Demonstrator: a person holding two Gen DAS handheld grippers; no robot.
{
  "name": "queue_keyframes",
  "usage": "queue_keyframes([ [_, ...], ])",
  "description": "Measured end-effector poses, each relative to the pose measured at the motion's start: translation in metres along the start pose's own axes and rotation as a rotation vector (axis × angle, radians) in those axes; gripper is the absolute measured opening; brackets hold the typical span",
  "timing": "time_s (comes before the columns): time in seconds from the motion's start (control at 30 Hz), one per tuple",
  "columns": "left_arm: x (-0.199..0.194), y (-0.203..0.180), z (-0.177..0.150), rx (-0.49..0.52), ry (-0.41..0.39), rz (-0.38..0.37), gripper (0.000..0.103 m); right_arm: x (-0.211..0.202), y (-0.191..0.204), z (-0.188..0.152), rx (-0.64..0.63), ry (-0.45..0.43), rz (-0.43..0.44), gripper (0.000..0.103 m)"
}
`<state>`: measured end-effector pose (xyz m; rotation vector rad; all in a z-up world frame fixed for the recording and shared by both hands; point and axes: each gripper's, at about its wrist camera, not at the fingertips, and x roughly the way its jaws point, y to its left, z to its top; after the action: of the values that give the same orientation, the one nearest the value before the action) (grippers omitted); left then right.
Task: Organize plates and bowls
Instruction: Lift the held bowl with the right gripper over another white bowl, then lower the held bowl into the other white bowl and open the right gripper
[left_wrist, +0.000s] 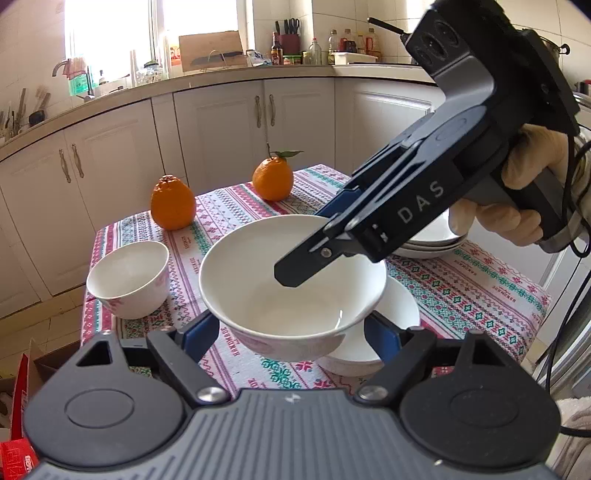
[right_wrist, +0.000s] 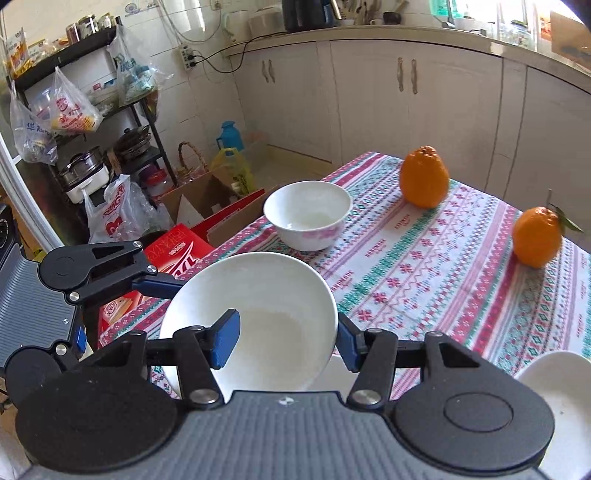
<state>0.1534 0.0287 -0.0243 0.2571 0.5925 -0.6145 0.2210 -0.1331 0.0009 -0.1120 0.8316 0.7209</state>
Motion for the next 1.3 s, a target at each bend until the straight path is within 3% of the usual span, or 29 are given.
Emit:
queue_keyframes([
  [0.33,0.02,-0.02,0.005,-0.026,0.029,-0.07,0.085,-0.015,-0.018,-0.023,0.046,0.001,-0.047,0.061],
  [1.3,0.041,-0.03,0.001,-0.019,0.11,-0.096,0.085,-0.002,-0.036,-0.048,0.095,0.026,-0.043,0.061],
])
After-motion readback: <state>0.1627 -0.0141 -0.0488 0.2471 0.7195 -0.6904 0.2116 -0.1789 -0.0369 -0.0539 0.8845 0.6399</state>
